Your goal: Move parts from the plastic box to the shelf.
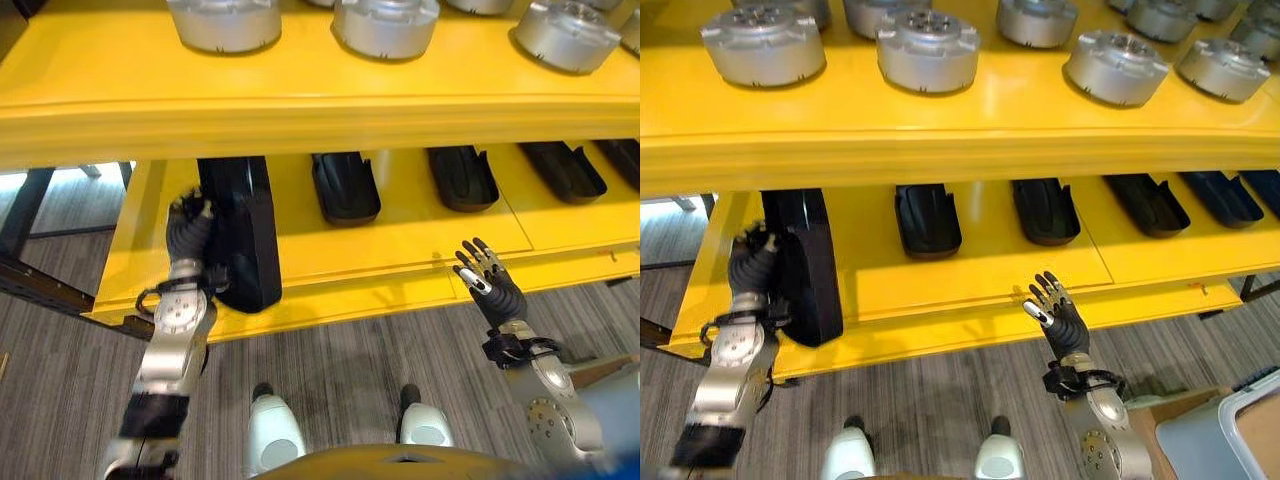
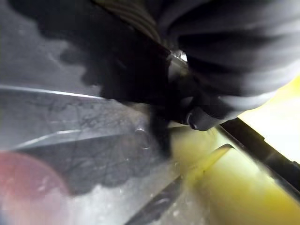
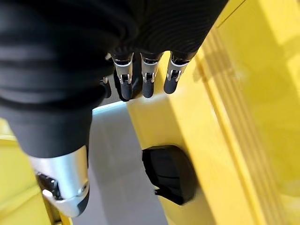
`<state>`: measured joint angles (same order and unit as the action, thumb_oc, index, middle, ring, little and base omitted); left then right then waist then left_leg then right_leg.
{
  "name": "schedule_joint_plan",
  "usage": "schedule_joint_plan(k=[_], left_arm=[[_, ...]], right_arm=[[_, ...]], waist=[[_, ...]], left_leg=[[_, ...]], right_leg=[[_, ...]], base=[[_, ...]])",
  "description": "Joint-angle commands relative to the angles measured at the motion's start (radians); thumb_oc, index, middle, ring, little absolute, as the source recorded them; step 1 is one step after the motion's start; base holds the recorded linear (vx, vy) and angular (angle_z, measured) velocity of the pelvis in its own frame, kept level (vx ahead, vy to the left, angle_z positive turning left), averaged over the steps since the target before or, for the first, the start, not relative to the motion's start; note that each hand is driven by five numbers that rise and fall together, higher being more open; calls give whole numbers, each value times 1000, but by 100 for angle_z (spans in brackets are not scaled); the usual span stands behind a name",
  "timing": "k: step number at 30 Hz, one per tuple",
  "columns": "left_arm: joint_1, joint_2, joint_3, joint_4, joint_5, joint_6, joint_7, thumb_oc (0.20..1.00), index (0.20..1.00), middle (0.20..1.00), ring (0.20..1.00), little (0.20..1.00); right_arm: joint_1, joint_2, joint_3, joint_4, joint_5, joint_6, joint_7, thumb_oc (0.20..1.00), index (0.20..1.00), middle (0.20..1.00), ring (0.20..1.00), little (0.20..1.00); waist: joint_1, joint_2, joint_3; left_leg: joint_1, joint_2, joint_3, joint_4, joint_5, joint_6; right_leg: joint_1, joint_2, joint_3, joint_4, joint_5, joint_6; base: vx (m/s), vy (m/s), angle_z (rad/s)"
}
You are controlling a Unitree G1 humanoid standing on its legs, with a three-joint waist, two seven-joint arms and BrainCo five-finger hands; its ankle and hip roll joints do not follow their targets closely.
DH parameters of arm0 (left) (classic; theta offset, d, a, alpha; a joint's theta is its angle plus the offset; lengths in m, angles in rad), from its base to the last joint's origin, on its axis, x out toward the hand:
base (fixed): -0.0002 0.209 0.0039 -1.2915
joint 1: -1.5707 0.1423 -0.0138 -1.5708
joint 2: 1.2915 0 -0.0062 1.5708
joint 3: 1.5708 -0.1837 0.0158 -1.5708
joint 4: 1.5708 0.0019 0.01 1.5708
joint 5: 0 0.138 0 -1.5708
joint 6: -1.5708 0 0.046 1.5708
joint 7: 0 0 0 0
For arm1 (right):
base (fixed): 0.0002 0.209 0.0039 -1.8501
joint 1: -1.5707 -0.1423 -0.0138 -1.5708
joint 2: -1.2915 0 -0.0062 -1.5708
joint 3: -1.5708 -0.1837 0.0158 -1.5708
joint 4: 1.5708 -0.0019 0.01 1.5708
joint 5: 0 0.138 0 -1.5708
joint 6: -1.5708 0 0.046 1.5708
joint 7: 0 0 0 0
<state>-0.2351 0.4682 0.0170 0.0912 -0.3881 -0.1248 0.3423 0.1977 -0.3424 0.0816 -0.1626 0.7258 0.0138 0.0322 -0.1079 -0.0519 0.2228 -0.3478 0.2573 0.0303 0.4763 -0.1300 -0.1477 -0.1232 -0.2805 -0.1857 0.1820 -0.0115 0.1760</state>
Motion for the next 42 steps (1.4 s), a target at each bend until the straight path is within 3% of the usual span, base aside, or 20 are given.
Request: schedule_joint_plan(k=[1, 2, 3, 7, 10, 15, 18, 25, 27, 37, 42], left_arm=[[-206, 162, -32, 79, -36, -62, 27, 200, 200, 200, 200, 200], [-297, 251, -57, 160, -55, -55, 29, 200, 200, 200, 200, 200], [-300, 253, -59, 163, -56, -57, 29, 200, 200, 200, 200, 200], [-454, 442, -126, 298, -97, -42, 9, 200, 200, 200, 200, 200], [-495, 462, -154, 333, -112, -43, 6, 200, 200, 200, 200, 200], [-797, 542, -366, 641, -163, 0, -54, 200, 200, 200, 200, 200], [-917, 550, -442, 787, -134, 30, -76, 200, 200, 200, 200, 200], [-903, 451, -335, 918, -396, 8, -41, 200, 200, 200, 200, 200], [-904, 430, -333, 922, -427, 9, -35, 200, 200, 200, 200, 200], [-832, 342, -233, 854, -622, -36, 18, 200, 200, 200, 200, 200], [-757, 310, -186, 805, -617, -33, 38, 200, 200, 200, 200, 200]], right_arm=[[-54, -38, 4, -72, 43, -19, 28, 1000, 1000, 1000, 1000, 1000], [-63, -46, 27, -65, 45, -10, 33, 1000, 1000, 1000, 1000, 1000], [-64, -45, 26, -64, 45, -10, 33, 1000, 1000, 1000, 1000, 1000], [-50, -54, 54, -55, 49, 3, 50, 1000, 1000, 1000, 1000, 1000], [-48, -54, 58, -53, 51, 5, 52, 1000, 1000, 1000, 1000, 1000], [-61, -82, 85, -43, 56, 3, 61, 1000, 1000, 1000, 1000, 1000], [-76, -93, 88, -38, 63, 2, 59, 1000, 1000, 1000, 1000, 1000], [-74, -86, 106, -44, 86, -1, 20, 1000, 1000, 1000, 1000, 1000], [-74, -84, 115, -44, 86, 0, 12, 1000, 1000, 1000, 1000, 1000], [-84, -75, 136, -51, 84, -3, -25, 1000, 1000, 1000, 1000, 1000], [-76, -71, 144, -52, 82, 2, -34, 1000, 1000, 1000, 1000, 1000]], waist=[[-29, -8, 43], [-33, -1, 55], [-32, -2, 56], [-34, 5, 73], [-35, 4, 73], [-51, 8, 103], [-54, 4, 116], [-48, -13, 143], [-46, -14, 146], [-37, -31, 173], [-31, -36, 179]], left_leg=[[33, -6, 14, 1, -9, 4], [16, -3, 13, 12, -6, 4], [14, -3, 13, 13, -6, 4], [-9, 2, 7, 24, -3, 5], [-21, 0, 5, 25, 2, 5], [-56, -8, -4, 47, 3, 8], [-88, -8, -11, 67, 4, 11], [-185, -5, -37, 126, -4, 14], [-195, 0, -44, 143, -33, 7], [-277, -2, -61, 188, -42, 16], [-291, -5, -62, 194, -46, 19]], right_leg=[[-54, -116, 34, 193, -113, 27], [-81, -114, 43, 211, -113, 25], [-82, -114, 44, 212, -113, 25], [-114, -110, 56, 241, -120, 28], [-120, -112, 57, 241, -118, 28], [-155, -116, 65, 277, -129, 29], [-186, -116, 71, 296, -131, 28], [-268, -114, 70, 346, -143, 15], [-278, -110, 73, 366, -171, 17], [-352, -110, 76, 409, -182, 3], [-363, -111, 76, 420, -191, -5]], base=[[-163, 24, -2], [-112, 11, -8], [-98, 0, -13], [-59, -16, -7], [-41, -8, 1], [-60, 1, 0], [-71, -13, 0], [-40, -22, 2], [56, -27, 3], [7, -3, 1], [0, 0, 0]])
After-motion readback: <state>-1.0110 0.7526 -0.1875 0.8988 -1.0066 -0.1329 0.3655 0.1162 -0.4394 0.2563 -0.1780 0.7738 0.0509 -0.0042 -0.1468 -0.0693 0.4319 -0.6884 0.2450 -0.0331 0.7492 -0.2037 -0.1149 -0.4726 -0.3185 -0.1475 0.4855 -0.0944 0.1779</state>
